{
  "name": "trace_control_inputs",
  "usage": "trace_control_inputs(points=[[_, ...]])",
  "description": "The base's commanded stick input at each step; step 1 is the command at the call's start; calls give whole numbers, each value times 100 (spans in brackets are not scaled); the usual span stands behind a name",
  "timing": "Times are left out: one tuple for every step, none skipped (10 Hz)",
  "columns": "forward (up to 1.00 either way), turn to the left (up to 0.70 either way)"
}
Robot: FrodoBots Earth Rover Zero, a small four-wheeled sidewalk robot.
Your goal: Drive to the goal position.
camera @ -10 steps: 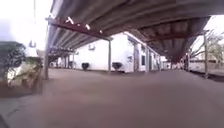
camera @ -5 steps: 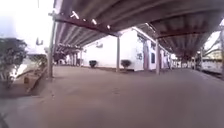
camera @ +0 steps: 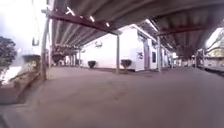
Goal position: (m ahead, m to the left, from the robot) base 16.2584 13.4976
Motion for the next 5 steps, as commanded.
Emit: trace_control_inputs(points=[[85,0],[85,11],[85,25],[85,34],[85,34]])
